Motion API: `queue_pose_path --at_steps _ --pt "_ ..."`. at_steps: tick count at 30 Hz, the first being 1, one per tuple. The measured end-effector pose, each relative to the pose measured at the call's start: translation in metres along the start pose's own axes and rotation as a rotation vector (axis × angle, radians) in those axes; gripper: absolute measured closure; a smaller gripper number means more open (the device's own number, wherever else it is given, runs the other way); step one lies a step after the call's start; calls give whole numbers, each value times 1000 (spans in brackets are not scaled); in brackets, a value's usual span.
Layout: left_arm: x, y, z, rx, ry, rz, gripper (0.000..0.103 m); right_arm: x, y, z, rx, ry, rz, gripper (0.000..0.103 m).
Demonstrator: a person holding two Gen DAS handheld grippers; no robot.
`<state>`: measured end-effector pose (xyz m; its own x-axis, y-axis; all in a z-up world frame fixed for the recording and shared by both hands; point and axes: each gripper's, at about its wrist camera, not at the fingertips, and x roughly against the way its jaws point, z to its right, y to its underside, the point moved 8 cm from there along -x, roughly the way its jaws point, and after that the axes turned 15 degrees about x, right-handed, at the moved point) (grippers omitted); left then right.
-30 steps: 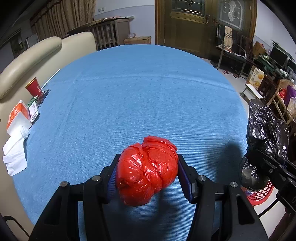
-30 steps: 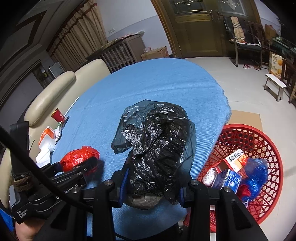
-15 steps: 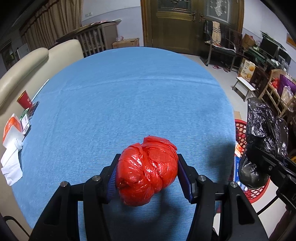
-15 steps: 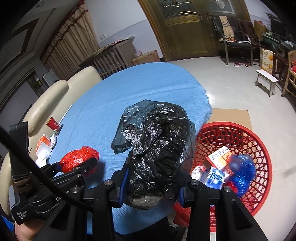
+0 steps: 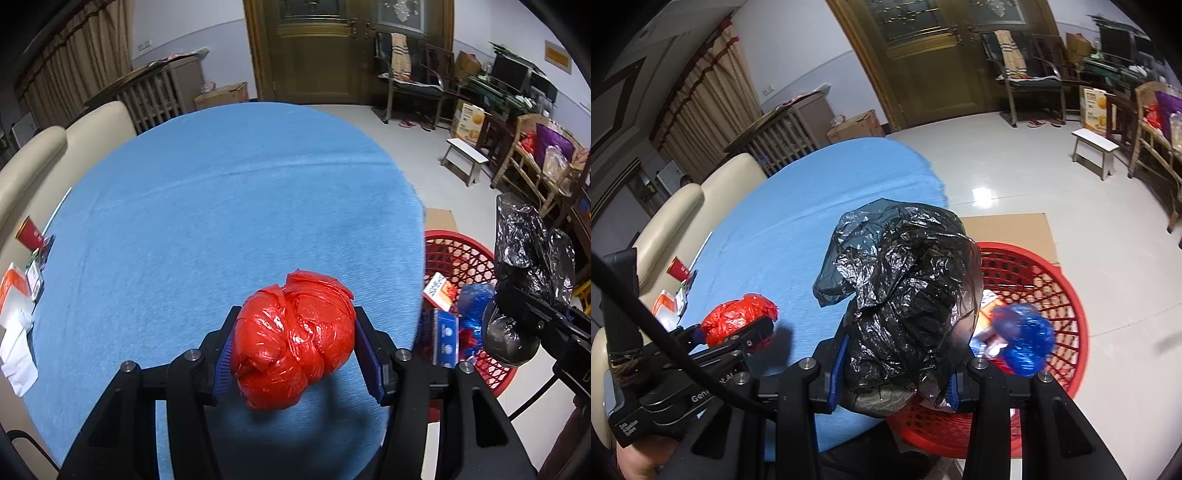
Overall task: Collect trash
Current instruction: 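Open the right tool to drop the black bag while the left tool drops the red bag into the basket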
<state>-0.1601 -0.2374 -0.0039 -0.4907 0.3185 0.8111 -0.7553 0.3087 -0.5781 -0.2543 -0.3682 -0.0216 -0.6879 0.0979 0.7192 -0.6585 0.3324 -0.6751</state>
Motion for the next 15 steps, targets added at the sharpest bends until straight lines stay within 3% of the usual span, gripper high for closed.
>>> queue_pose_path --at_steps 15 --pt "7 4 50 -84 55 -15 44 13 17 72 -82 93 -36 59"
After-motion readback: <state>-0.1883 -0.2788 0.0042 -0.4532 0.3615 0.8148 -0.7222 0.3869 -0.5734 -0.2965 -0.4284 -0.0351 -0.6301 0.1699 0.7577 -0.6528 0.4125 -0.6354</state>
